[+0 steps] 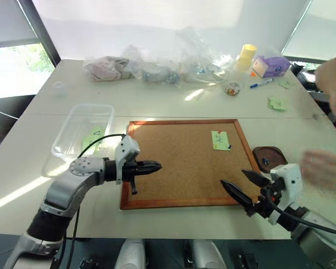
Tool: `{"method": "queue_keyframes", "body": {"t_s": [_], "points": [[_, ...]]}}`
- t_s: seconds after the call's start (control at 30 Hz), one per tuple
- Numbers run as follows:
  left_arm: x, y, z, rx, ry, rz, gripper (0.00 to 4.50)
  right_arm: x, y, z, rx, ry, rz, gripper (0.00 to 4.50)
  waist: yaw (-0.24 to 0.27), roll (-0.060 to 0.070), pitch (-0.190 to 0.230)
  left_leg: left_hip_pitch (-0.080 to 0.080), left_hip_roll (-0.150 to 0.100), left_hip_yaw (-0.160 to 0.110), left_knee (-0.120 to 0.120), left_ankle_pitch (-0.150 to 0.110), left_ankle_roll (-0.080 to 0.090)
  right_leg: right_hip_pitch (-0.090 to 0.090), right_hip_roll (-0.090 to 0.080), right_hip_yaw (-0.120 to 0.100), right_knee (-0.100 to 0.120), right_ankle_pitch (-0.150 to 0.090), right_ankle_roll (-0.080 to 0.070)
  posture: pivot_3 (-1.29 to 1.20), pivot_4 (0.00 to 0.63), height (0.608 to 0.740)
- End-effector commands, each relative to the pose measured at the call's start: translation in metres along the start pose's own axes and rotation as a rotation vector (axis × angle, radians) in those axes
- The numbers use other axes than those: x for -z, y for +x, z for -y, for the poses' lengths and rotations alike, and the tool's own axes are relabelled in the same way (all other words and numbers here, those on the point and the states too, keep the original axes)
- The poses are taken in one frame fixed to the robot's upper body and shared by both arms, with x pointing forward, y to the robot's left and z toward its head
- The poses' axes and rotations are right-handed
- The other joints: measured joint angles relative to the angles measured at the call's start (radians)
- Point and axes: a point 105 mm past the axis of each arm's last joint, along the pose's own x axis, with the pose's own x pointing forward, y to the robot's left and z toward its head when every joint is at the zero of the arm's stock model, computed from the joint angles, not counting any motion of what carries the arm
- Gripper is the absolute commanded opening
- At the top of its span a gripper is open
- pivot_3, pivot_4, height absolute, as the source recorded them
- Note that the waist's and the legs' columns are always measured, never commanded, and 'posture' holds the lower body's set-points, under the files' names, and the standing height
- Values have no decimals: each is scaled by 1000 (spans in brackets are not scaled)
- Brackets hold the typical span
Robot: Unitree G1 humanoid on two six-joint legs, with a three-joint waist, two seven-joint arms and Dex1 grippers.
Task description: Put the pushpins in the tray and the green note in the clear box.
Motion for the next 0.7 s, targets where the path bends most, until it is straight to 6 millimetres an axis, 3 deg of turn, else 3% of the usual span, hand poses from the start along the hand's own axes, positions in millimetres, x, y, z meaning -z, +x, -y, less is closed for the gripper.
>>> {"method": "queue_keyframes", "body": {"t_s": [0.03, 0.4, 0.7], "points": [[-11, 0, 0, -9, 57, 45, 18, -9, 0, -4, -25, -31, 25, 4500, 2, 0, 0, 0, 0, 0, 0, 0, 0, 0, 0, 0, 0, 0, 0, 0, 150, 737], [-16, 4, -1, -15, 51, 75, 18, -11, 2, -2, -14, -45, 32, 4500, 0, 0, 0, 0, 0, 0, 0, 0, 0, 0, 0, 0, 0, 0, 0, 0, 150, 737], [-39, 23, -8, -47, 110, 138, 18, -13, 8, 6, 42, -23, 39, 4500, 0, 0, 0, 0, -1, 0, 0, 0, 0, 0, 0, 0, 0, 0, 1, 0, 150, 737]]}}
